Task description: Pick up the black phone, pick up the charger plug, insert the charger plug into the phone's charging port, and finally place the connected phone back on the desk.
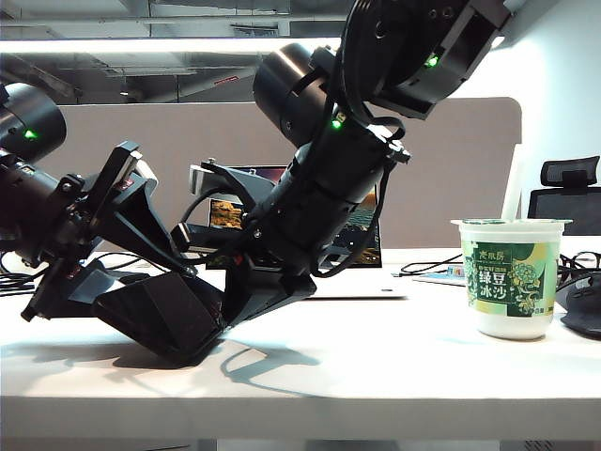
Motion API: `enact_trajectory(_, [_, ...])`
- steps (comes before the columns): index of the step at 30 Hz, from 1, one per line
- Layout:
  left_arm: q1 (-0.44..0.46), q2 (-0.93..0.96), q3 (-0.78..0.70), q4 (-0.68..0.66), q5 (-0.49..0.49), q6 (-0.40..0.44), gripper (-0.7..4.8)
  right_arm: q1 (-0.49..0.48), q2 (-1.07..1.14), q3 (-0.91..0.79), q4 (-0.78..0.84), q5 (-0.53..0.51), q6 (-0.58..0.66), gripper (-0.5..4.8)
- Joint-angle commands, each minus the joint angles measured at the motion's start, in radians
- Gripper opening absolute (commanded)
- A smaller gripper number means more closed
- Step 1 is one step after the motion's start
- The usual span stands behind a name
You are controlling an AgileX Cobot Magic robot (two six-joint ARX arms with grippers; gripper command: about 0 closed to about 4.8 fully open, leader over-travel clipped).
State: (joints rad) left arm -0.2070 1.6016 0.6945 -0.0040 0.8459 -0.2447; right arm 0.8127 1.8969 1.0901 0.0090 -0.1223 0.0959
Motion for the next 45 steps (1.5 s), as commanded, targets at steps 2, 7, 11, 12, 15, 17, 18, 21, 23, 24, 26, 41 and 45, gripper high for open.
enact_trajectory(2, [-0.002,-0.001,0.002,0.014,0.003,0.001,2.71,0.002,0.000,0.003,0.008,-0.011,-0.020,-0.02])
enact_trajectory(7, [-0.002,0.009,0.002,0.014,0.003,0.001,2.71,0.002,0.000,0.003,-0.007,-0.011,-0.022,-0.02])
enact_trajectory(11, [-0.017,0.015,0.002,0.013,-0.041,0.002,2.68,0.002,0.000,0.003,-0.012,-0.011,-0.022,-0.02])
enact_trajectory(12, [-0.021,0.015,0.002,0.016,-0.048,0.002,2.68,0.002,0.000,0.003,-0.012,-0.011,-0.022,-0.02])
enact_trajectory(15, [-0.041,0.015,0.002,0.020,-0.058,0.004,2.68,0.002,0.000,0.003,-0.012,-0.011,-0.022,-0.02])
enact_trajectory(17, [-0.051,0.015,0.002,0.020,-0.072,0.003,2.67,0.002,0.000,0.003,-0.013,-0.011,-0.022,-0.01])
enact_trajectory(18, [-0.055,0.015,0.002,0.019,-0.084,0.005,2.62,0.002,0.000,0.003,-0.013,-0.011,-0.022,-0.02])
enact_trajectory(21, [-0.064,0.015,0.002,0.020,-0.087,0.005,1.53,0.002,0.000,0.003,-0.013,-0.011,-0.022,-0.02])
enact_trajectory(23, [-0.064,0.015,0.002,0.020,-0.087,0.007,0.44,0.002,0.000,0.003,-0.013,-0.011,-0.022,-0.01])
enact_trajectory(24, [-0.064,0.015,0.002,0.021,-0.087,0.009,-0.01,0.002,0.000,0.003,-0.013,-0.011,-0.022,-0.02])
enact_trajectory(26, [-0.064,0.015,0.002,0.024,-0.092,0.010,-0.06,0.002,0.000,0.003,-0.012,-0.011,-0.022,-0.01])
enact_trajectory(41, [-0.064,0.000,0.003,0.112,-0.109,0.053,-0.06,-0.023,-0.175,0.003,-0.048,-0.010,-0.022,-0.01])
enact_trajectory(45, [-0.064,-0.056,0.003,0.138,-0.108,0.055,-0.06,-0.032,-0.276,0.003,-0.056,-0.010,-0.023,-0.01])
